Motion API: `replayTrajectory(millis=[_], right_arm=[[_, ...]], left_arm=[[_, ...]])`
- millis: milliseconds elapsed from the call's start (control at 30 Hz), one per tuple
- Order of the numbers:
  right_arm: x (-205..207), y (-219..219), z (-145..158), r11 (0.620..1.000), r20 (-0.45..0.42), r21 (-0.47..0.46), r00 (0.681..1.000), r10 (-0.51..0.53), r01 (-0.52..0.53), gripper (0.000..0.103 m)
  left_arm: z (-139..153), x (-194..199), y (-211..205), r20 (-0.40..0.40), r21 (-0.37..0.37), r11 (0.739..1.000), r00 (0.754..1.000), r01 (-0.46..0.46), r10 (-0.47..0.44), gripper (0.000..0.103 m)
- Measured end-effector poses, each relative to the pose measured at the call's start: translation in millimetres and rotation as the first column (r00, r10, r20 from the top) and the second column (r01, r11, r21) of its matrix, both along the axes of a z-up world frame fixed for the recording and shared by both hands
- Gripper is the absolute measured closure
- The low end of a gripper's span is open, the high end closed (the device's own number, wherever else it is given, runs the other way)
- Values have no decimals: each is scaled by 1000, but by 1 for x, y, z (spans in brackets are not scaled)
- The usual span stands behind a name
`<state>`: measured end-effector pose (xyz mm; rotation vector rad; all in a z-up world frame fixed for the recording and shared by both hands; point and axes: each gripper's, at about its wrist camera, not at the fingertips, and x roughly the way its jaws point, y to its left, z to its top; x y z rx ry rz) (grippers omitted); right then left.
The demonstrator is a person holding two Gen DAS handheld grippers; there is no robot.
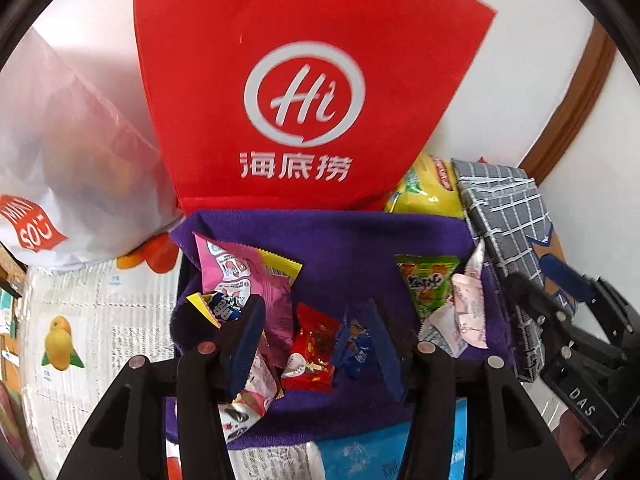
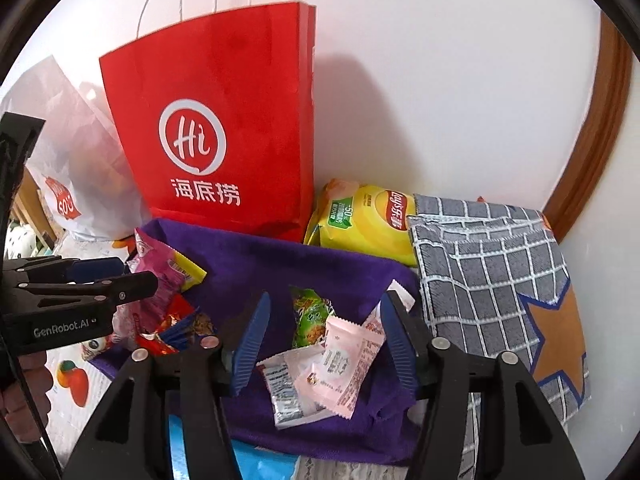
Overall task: Organize snacks
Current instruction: 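Open both tools to drop the blue and pink packs onto the towel, then move both open tools back toward the yellow chip bag and pink packet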
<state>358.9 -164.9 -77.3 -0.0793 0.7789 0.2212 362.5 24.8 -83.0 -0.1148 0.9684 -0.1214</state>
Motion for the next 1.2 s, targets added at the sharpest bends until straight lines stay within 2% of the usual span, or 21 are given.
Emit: replayTrajectory(millis=[100,200,300,433,533,667,767,967,1100,1200], right_arm=[[-13,-1,4,1000,-4,26,1000,-13,13,46],[-37,0,10,1000,6,-10,1000,-25,25,46],[-63,-4,17,999,25,-1,999,-38,38,46],[-97,-7,21,999,5,9,999,-33,32,46],[-121,-5,19,1000,1,10,1000,-27,27,46],[-153,1,5,999,-15,39,1000,-7,8,46],[-173,10,-17,997,-63,69,998,24,-20,45],[-194,36,-53,994,-118,68,988,98,-91,44],[-205,51,-66,991,-89,58,988,126,-121,37],[-205,53,-72,991,-82,81,990,113,-107,36]], left_arm=[[13,-10,-3,29,4,1000,999,24,-24,52],[24,-19,-6,44,10,999,998,50,-50,51],[40,-31,-6,79,8,998,995,62,-63,51],[59,-63,3,119,3,998,991,64,-64,48],[60,-91,11,124,39,998,991,53,-57,48],[51,-125,27,113,57,998,993,25,-32,48],[39,-148,43,98,52,999,995,-5,-1,48],[10,-188,67,79,34,998,996,-54,51,47],[-16,-205,79,55,-1,998,996,-71,70,47],[-30,-213,89,30,-15,996,996,-84,85,47]])
